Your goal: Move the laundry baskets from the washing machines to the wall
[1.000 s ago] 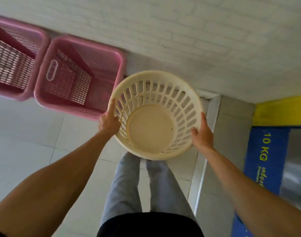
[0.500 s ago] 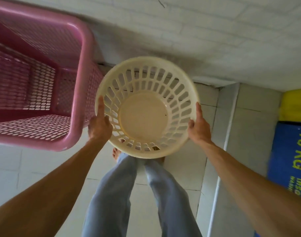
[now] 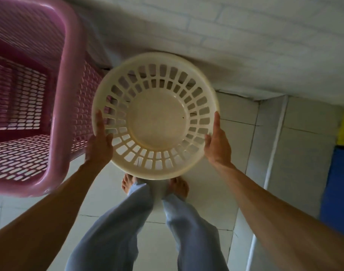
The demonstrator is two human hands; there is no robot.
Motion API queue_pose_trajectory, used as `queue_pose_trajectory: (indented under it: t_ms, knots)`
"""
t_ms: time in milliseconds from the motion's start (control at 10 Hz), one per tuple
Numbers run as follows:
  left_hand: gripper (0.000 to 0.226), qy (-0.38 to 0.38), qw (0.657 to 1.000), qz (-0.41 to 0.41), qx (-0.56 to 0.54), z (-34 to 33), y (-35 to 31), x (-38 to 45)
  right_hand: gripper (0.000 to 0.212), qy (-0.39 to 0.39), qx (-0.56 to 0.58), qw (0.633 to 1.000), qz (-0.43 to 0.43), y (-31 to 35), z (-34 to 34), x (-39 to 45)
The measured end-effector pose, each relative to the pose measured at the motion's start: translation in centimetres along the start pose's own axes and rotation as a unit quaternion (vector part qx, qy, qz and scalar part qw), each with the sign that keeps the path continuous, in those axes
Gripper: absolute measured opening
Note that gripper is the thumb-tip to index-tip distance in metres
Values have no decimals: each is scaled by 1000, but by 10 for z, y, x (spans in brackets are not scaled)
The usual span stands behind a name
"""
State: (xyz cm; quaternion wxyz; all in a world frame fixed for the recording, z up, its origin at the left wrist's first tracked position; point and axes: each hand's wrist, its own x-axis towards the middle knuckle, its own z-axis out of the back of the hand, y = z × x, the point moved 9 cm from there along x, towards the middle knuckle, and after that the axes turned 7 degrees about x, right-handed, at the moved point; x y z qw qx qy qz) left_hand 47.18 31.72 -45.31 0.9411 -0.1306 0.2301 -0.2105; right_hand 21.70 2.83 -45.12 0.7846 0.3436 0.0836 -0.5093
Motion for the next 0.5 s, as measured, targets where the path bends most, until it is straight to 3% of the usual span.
queue_pose_trajectory:
  t_ms: [200, 300, 500]
  knots:
    - [82, 40, 999, 4, -19, -10, 9, 4, 84, 8, -5, 1000, 2, 3, -4, 2]
    - [92, 110, 993, 50, -4, -2, 7, -4, 74, -3, -29, 1000, 2, 12, 16, -6]
    - [65, 163, 978, 132, -25, 27, -29, -51, 59, -20, -7, 999, -47, 17, 61, -53]
